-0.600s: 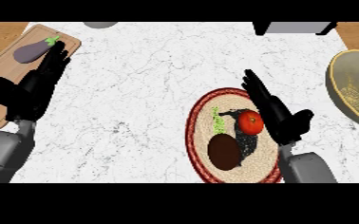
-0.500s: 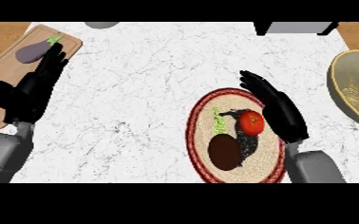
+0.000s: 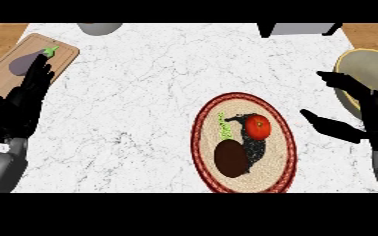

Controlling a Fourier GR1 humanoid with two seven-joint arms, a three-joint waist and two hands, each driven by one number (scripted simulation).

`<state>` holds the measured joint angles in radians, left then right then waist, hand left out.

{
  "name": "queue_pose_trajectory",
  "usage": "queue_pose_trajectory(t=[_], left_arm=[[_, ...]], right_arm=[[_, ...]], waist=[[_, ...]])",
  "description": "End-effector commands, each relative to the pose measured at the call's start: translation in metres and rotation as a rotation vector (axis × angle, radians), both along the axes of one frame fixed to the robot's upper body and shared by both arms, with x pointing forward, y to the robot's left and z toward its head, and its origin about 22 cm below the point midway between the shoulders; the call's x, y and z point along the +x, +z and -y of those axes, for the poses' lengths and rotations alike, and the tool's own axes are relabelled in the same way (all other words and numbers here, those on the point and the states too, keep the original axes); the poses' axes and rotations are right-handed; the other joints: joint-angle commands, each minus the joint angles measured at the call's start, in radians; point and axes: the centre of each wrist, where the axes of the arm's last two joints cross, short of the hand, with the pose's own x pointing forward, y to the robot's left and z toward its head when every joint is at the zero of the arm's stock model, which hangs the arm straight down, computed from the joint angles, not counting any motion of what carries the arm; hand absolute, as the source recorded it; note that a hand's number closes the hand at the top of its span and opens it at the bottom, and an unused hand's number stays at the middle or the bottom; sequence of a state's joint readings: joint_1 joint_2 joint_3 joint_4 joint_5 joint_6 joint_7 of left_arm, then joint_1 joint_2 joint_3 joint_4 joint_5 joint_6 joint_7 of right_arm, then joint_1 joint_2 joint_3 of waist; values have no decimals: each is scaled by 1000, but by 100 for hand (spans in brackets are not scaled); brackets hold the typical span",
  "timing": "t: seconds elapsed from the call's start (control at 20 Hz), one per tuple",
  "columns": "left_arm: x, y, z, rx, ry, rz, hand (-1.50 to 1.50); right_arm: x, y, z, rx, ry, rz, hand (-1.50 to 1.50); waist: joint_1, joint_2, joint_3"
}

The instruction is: Pick the tomato from the placemat and place it in the bowl

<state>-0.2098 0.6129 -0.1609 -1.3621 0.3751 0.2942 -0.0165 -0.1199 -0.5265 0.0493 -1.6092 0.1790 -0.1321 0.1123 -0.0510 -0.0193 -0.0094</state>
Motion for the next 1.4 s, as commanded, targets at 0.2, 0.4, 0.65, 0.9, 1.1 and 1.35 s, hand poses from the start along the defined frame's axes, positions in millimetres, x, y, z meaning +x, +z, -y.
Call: queue_pose_trajectory(t=[0.2,0.4,0.65,0.9,1.1,1.35], left_arm=[[-9,10,-1,-34,17,4,0],[-18,-7,17,-11,1,9,0],[-19,1,20,-15,-27,19,0],[-14,6,26,-14,-43,14,0],[2,7,38,-5,-59,24,0],[-5,5,28,-33,-51,12,0]], right_arm=[[-113,-12,-34,-168,-101,16,-150],[-123,26,-30,-175,-194,7,-150],[-99,84,-41,-214,-189,-12,-150],[-74,122,-35,-262,-154,-104,-150],[-46,117,-54,-414,-96,-296,-150],[-13,101,-68,-459,-32,-487,-150]], waist=[[13,8,8],[40,17,9],[64,20,8],[66,20,8],[79,27,6],[77,23,8]])
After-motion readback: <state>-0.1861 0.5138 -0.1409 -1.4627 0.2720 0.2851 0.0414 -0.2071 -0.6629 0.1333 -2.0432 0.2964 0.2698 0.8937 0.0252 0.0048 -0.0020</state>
